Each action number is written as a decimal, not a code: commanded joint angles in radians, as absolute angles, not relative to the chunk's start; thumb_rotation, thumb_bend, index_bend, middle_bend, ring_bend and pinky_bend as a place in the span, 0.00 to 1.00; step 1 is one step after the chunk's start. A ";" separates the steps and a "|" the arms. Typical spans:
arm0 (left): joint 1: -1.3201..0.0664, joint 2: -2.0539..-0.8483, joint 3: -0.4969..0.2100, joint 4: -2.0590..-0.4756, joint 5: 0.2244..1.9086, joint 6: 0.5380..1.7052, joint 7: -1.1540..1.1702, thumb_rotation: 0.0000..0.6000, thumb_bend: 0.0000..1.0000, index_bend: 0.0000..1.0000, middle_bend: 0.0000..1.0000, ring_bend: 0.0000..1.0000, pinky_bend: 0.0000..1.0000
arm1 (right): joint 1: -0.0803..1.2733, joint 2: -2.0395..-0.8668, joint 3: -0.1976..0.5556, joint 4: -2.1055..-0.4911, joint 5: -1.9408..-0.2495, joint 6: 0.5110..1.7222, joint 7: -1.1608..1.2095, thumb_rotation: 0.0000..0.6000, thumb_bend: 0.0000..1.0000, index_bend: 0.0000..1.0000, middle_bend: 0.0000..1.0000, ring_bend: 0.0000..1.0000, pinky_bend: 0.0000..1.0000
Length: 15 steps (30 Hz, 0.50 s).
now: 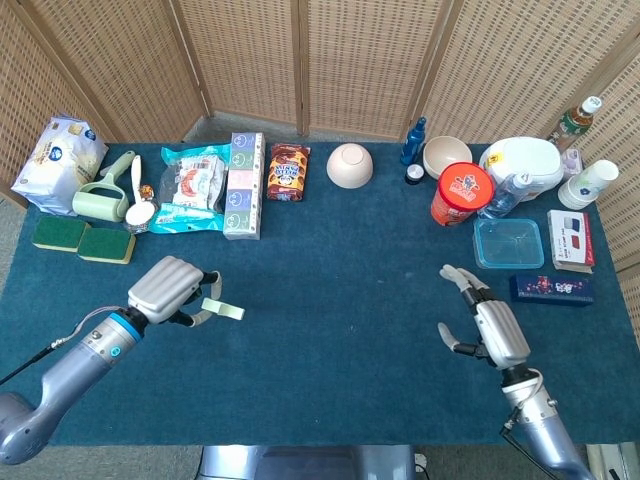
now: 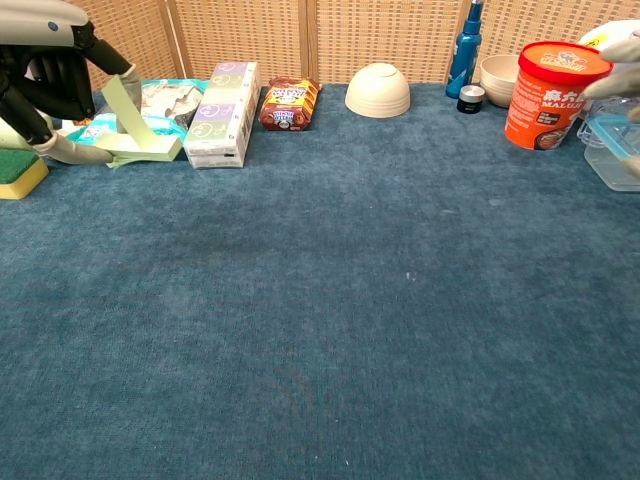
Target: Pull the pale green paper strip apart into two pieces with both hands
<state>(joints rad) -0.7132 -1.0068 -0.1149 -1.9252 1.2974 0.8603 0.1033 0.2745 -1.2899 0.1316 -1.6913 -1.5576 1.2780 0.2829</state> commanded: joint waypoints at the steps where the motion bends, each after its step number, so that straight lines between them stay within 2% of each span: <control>1: -0.722 -0.993 -0.119 -1.941 1.303 0.848 0.095 1.00 0.45 0.78 1.00 1.00 1.00 | 0.300 -1.306 0.137 -1.684 -1.570 1.265 0.362 1.00 0.43 0.02 0.32 0.27 0.29; 2: -0.727 -0.985 -0.122 -1.948 1.307 0.843 0.092 1.00 0.45 0.78 1.00 1.00 1.00 | 0.308 -1.312 0.140 -1.673 -1.577 1.265 0.398 1.00 0.43 0.03 0.38 0.34 0.35; 4: -0.734 -0.972 -0.128 -1.958 1.312 0.837 0.089 1.00 0.45 0.78 1.00 1.00 1.00 | 0.320 -1.325 0.146 -1.648 -1.592 1.275 0.451 1.00 0.43 0.09 0.60 0.58 0.54; 7: -0.746 -0.954 -0.137 -1.974 1.314 0.823 0.081 1.00 0.45 0.78 1.00 1.00 1.00 | 0.332 -1.354 0.156 -1.606 -1.614 1.307 0.509 1.00 0.43 0.15 0.79 0.78 0.67; 10: -0.762 -0.936 -0.145 -1.985 1.311 0.802 0.080 1.00 0.45 0.78 1.00 1.00 1.00 | 0.348 -1.375 0.153 -1.576 -1.635 1.317 0.559 1.00 0.43 0.17 0.88 0.87 0.75; 15: -0.796 -0.918 -0.161 -1.999 1.291 0.755 0.069 1.00 0.45 0.78 1.00 1.00 1.00 | 0.378 -1.394 0.140 -1.560 -1.666 1.314 0.625 1.00 0.42 0.18 0.92 0.92 0.79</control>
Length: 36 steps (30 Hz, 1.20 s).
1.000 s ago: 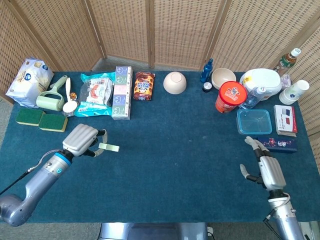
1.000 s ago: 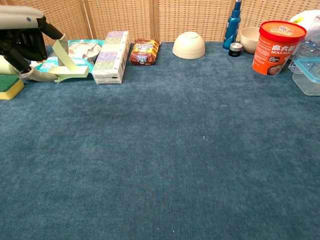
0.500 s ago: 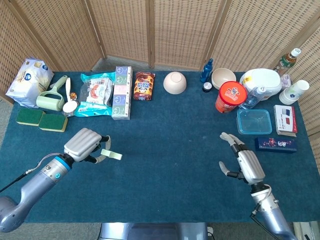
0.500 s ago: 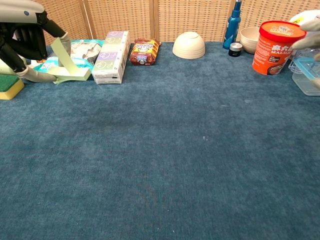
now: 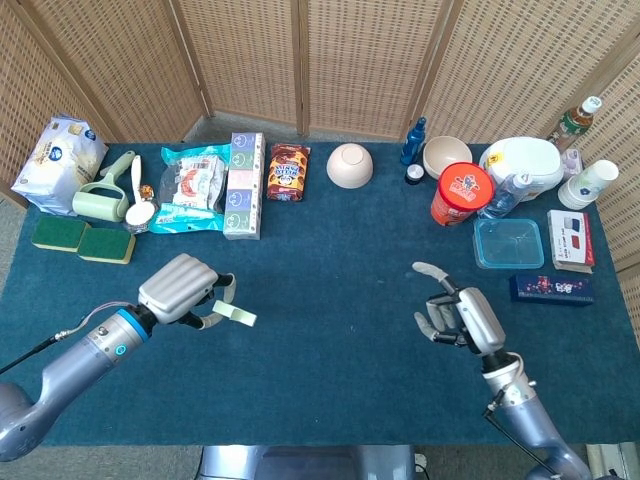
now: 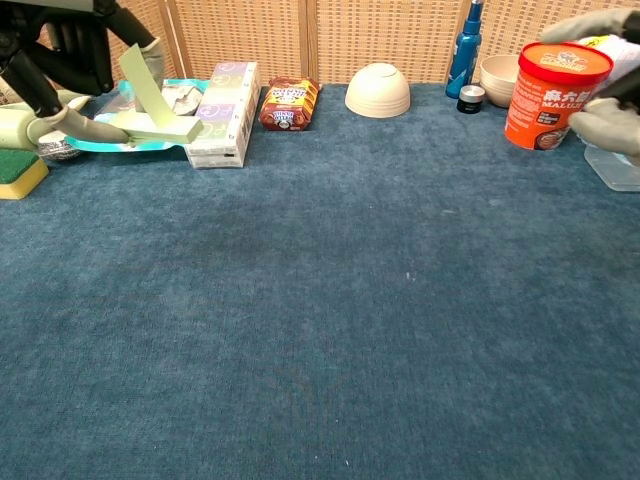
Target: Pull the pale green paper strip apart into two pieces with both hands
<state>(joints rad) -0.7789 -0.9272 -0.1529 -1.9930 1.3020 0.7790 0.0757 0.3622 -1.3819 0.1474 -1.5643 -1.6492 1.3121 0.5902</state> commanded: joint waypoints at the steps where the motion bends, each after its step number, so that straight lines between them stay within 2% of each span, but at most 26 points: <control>1: -0.804 -0.915 -0.164 -2.000 1.287 0.744 0.068 1.00 0.45 0.78 1.00 1.00 1.00 | 0.383 -1.396 0.138 -1.563 -1.671 1.315 0.641 1.00 0.42 0.18 0.93 0.92 0.80; 14: -0.931 -0.901 -0.206 -1.992 1.219 0.591 0.055 1.00 0.45 0.78 1.00 1.00 1.00 | 0.447 -1.411 0.119 -1.578 -1.677 1.270 0.680 1.00 0.42 0.24 0.97 0.96 0.85; 29: -1.104 -0.993 -0.228 -1.922 1.069 0.506 0.128 1.00 0.45 0.78 1.00 1.00 1.00 | 0.490 -1.386 0.115 -1.612 -1.631 1.221 0.741 1.00 0.41 0.23 0.97 0.96 0.85; 32: -1.142 -1.014 -0.225 -1.899 1.030 0.496 0.146 1.00 0.45 0.78 1.00 1.00 1.00 | 0.493 -1.368 0.110 -1.613 -1.634 1.220 0.784 1.00 0.37 0.25 0.97 0.96 0.85; 36: -1.192 -1.036 -0.219 -1.872 0.972 0.487 0.167 1.00 0.45 0.78 1.00 1.00 1.00 | 0.493 -1.338 0.101 -1.606 -1.644 1.232 0.856 1.00 0.27 0.31 0.97 0.96 0.85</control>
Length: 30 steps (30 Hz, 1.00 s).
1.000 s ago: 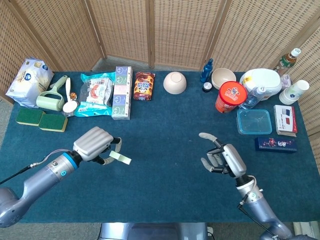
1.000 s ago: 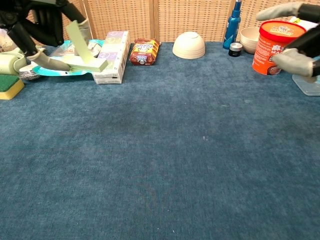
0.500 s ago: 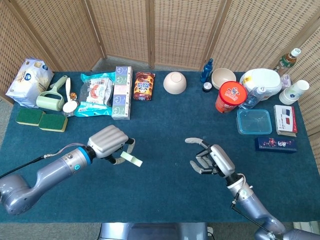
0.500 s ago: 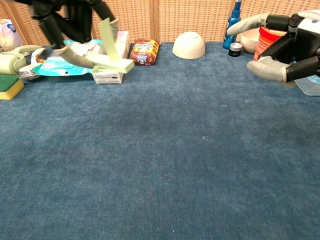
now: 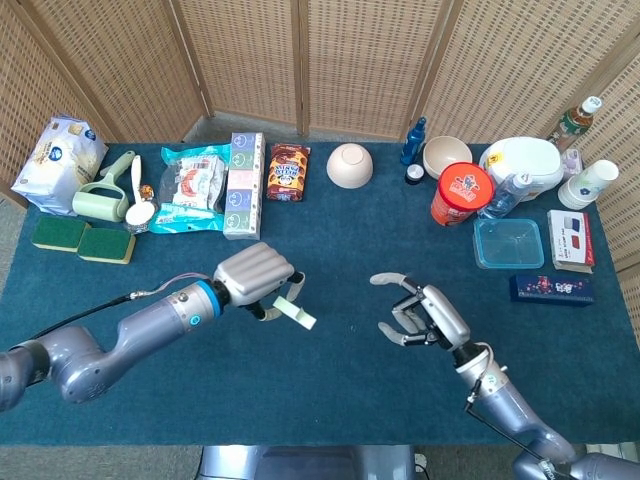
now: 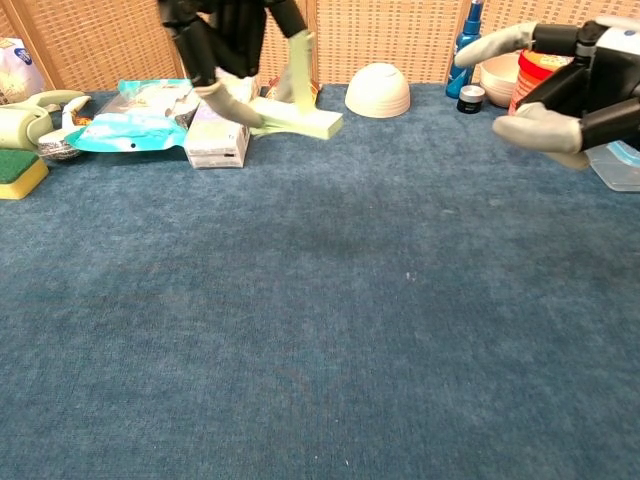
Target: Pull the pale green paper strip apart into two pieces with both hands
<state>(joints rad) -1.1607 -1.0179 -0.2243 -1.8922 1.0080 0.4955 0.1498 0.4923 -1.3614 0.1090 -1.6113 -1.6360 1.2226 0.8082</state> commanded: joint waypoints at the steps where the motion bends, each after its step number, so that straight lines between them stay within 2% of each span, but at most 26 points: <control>1: -1.206 -1.042 -0.216 -1.865 0.956 0.487 0.172 1.00 0.45 0.78 1.00 1.00 1.00 | 0.493 -1.333 0.098 -1.603 -1.649 1.237 0.872 1.00 0.24 0.33 0.97 0.96 0.85; 9: -1.282 -1.084 -0.178 -1.824 0.852 0.506 0.217 1.00 0.45 0.78 1.00 1.00 1.00 | 0.501 -1.328 0.082 -1.601 -1.684 1.269 0.929 1.00 0.21 0.38 0.97 0.96 0.85; 30: -1.378 -1.125 -0.123 -1.825 0.732 0.564 0.269 1.00 0.45 0.78 1.00 1.00 1.00 | 0.565 -1.360 0.117 -1.637 -1.633 1.222 0.879 1.00 0.23 0.37 0.97 0.96 0.85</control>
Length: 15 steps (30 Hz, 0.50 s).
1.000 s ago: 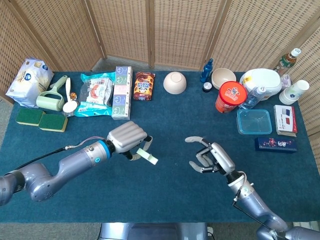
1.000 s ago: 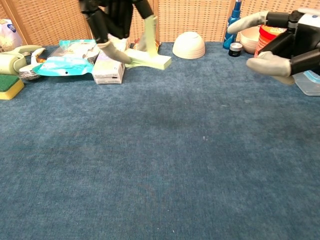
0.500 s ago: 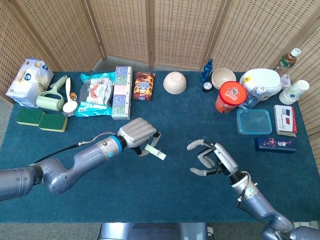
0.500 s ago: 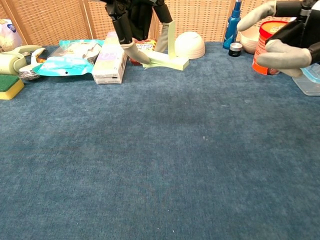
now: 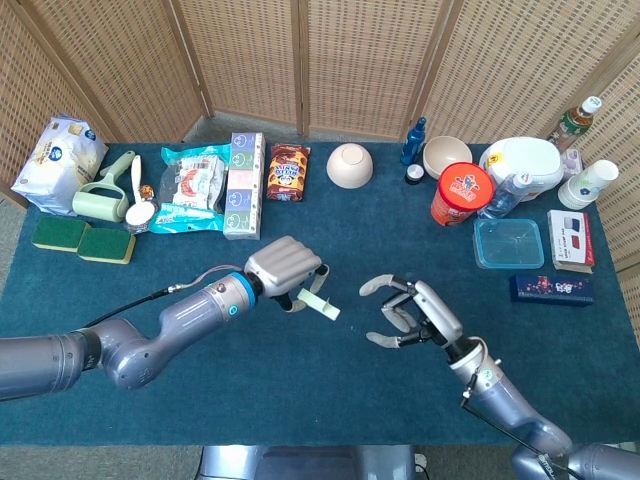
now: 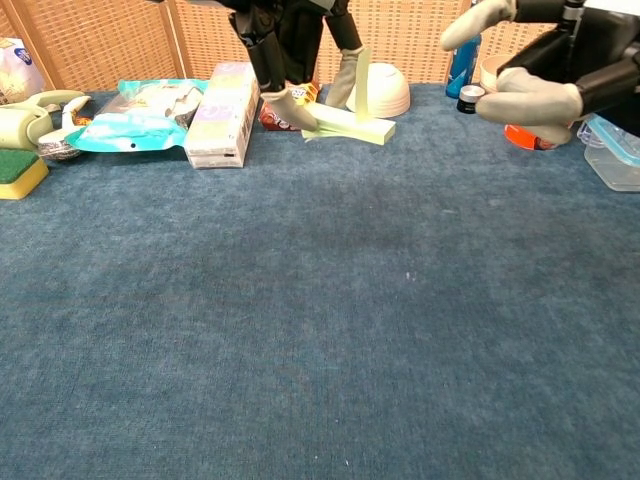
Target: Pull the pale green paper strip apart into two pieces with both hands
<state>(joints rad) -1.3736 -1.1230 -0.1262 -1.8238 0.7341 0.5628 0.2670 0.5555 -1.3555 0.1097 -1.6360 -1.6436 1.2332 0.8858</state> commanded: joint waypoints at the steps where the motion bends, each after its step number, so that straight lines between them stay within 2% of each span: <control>1: -1.380 -1.126 -0.123 -1.825 0.730 0.565 0.270 1.00 0.45 0.78 1.00 1.00 1.00 | 0.568 -1.361 0.119 -1.637 -1.629 1.218 0.878 1.00 0.24 0.37 0.97 0.96 0.85; 15: -1.414 -1.142 -0.111 -1.818 0.707 0.572 0.271 1.00 0.45 0.78 1.00 1.00 1.00 | 0.617 -1.377 0.145 -1.627 -1.589 1.165 0.873 1.00 0.35 0.41 0.97 0.96 0.85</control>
